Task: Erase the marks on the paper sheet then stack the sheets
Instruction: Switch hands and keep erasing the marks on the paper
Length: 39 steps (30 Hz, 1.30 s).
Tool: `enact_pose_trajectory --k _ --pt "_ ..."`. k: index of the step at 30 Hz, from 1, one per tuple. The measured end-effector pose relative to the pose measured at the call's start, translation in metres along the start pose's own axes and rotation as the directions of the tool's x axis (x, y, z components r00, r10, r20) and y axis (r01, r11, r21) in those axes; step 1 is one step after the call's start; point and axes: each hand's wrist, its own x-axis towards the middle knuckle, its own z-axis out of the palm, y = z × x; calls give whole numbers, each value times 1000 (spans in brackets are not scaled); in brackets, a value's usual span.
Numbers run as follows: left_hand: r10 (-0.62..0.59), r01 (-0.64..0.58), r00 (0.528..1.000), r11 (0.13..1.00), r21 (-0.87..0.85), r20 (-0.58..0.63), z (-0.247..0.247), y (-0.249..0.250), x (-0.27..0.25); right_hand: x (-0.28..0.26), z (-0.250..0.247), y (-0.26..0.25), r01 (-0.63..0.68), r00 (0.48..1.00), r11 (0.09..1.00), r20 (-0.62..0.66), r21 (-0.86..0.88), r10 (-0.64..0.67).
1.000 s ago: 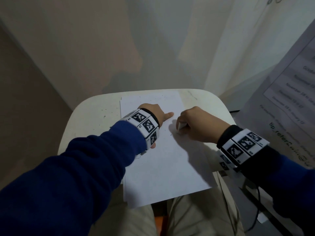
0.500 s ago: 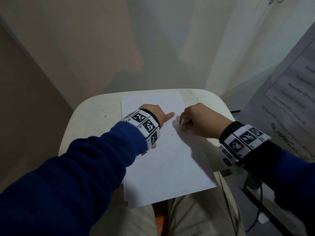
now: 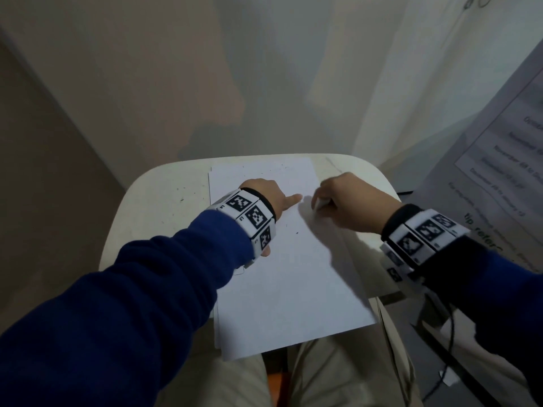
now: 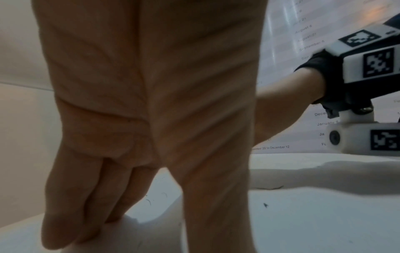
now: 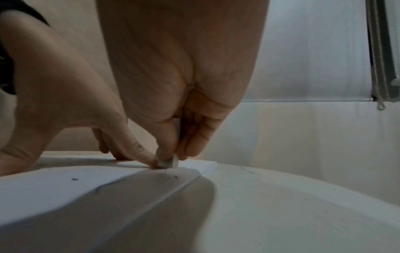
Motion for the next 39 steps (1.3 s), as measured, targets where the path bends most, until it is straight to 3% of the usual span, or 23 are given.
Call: enact_pose_trajectory --k 2,4,12,16,18,27,32,36,39 --pt "-6 6 1000 1000 13 -18 2 -1 -1 11 2 -3 -10 996 1000 -84 8 11" --pt "-14 15 999 999 28 -43 2 -2 -1 14 7 -7 -15 996 1000 -83 25 17" --pt "-5 5 999 1000 8 -33 4 -4 3 -6 -3 -9 38 983 999 183 -29 -32" --pt "-12 12 1000 1000 -8 -29 5 -1 5 12 -4 -10 13 1000 999 5 -43 -13" --pt "-19 19 999 1000 -2 -27 4 -2 7 15 4 -11 19 1000 1000 -22 0 -19" --pt "-5 6 999 1000 21 -50 4 -8 9 -16 -1 -5 33 982 999 185 -21 -29" --pt "-15 16 1000 997 81 -22 5 -9 5 14 3 -17 7 999 1000 -36 9 -7" --pt "-50 55 996 996 68 -73 12 -15 2 13 13 -18 -29 1000 999 -7 44 29" --pt "-57 63 994 996 60 -92 15 -20 1 -5 9 -18 16 997 1000 70 9 -16"
